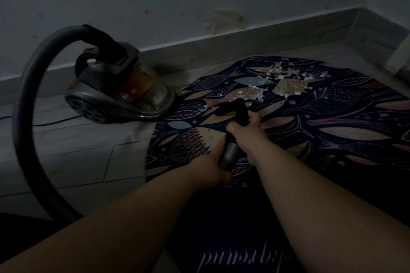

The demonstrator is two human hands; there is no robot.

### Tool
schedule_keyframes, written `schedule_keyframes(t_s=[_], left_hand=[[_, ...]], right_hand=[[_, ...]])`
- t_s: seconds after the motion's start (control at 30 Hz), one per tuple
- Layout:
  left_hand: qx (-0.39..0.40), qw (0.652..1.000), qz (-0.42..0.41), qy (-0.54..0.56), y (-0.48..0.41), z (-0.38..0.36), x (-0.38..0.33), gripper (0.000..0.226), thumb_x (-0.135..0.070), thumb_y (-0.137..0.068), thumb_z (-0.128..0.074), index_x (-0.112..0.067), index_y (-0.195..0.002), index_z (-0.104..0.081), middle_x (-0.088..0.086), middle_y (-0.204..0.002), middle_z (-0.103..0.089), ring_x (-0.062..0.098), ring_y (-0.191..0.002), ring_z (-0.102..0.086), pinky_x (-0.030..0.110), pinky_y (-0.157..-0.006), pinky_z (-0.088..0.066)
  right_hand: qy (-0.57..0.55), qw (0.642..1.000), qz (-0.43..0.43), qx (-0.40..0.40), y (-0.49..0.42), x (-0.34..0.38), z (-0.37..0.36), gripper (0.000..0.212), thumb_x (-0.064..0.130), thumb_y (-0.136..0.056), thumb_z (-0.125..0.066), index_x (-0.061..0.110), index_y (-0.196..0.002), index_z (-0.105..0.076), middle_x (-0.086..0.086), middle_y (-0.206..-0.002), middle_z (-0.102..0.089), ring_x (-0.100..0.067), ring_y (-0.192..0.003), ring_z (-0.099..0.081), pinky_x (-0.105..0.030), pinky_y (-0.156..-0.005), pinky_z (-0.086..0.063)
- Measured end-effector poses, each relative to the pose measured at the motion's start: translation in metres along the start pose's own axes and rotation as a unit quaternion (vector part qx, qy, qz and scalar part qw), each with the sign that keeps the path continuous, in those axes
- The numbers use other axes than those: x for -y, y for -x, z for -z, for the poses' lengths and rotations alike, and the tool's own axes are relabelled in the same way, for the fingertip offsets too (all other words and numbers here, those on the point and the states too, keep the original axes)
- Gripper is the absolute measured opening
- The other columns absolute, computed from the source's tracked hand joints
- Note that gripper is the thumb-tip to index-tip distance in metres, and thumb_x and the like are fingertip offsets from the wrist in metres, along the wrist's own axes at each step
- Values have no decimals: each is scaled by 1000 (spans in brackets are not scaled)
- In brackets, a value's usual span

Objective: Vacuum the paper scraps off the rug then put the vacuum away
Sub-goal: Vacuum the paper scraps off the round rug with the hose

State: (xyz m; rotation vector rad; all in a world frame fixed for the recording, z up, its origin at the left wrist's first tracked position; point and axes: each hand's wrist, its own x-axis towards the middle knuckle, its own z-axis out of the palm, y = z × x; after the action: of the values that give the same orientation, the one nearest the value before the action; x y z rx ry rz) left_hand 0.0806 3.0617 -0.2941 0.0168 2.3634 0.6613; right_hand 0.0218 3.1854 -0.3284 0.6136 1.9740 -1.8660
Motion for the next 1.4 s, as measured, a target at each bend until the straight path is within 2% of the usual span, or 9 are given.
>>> schedule_keyframes(t_s=[0.27,0.43,0.53,0.63,0.8,1.0,1.2,1.3,1.4], left_hand=[[-9,1000,18,1,2,6,13,97,-37,-86,-62,-43,-146,14,7,-146,-40,22,-121,-49,19,-87,-38],[-14,1000,-5,10,0,10,12,95,-32,-86,-63,-45,-146,9,4,-146,-39,16,-115,-48,14,-82,-34],[-17,1000,-13,0,-6,9,9,94,-33,-87,-63,-42,-148,8,4,-149,-35,19,-128,-42,11,-85,-29],[-8,1000,-13,-10,-11,8,8,95,-34,-87,-63,-42,-147,10,7,-147,-39,20,-128,-43,12,-86,-29],[-4,1000,-1,1,-17,10,13,96,-34,-86,-64,-44,-147,10,8,-149,-34,22,-130,-41,15,-90,-30],[-16,1000,7,17,-22,16,21,96,-32,-86,-65,-45,-146,9,7,-144,-41,23,-119,-51,18,-88,-40],[-31,998,22,53,-18,27,36,95,-30,-87,-63,-45,-146,10,8,-135,-49,20,-107,-57,19,-82,-43],[-39,997,33,63,-18,32,46,96,-28,-86,-63,-46,-145,10,9,-132,-52,23,-103,-61,24,-83,-49],[-44,995,38,84,-20,35,53,97,-25,-86,-63,-47,-145,11,9,-123,-58,17,-80,-65,19,-62,-53]], right_hand=[[-15,1000,-1,-1,2,1,-16,74,24,-88,-63,37,-147,-20,-8,-124,-48,-29,-100,-56,-44,-87,-52],[-26,999,15,-36,3,3,-15,72,24,-92,-60,33,-151,-20,-8,-126,-48,-26,-92,-53,-37,-75,-46],[-16,997,29,-75,0,4,-12,74,25,-92,-59,34,-152,-17,-11,-134,-49,-28,-95,-55,-40,-79,-51],[-17,996,28,-89,-2,1,-12,77,26,-91,-59,35,-153,-15,-11,-138,-48,-30,-102,-56,-45,-88,-53],[-17,996,32,-76,-7,0,-14,77,27,-91,-60,36,-153,-15,-9,-140,-46,-27,-99,-53,-44,-89,-52],[-23,997,36,-59,-16,4,-26,74,25,-91,-59,36,-153,-19,-6,-134,-50,-26,-99,-55,-41,-85,-51],[-19,999,38,-25,-26,8,-51,75,26,-90,-61,37,-152,-21,0,-126,-49,-23,-103,-54,-41,-92,-51],[-5,999,39,-1,-31,10,-64,78,28,-88,-62,38,-152,-21,-2,-133,-52,-24,-102,-56,-41,-89,-52],[13,999,36,14,-34,14,-72,79,30,-89,-61,38,-153,-17,-3,-137,-49,-24,-101,-54,-39,-86,-50]])
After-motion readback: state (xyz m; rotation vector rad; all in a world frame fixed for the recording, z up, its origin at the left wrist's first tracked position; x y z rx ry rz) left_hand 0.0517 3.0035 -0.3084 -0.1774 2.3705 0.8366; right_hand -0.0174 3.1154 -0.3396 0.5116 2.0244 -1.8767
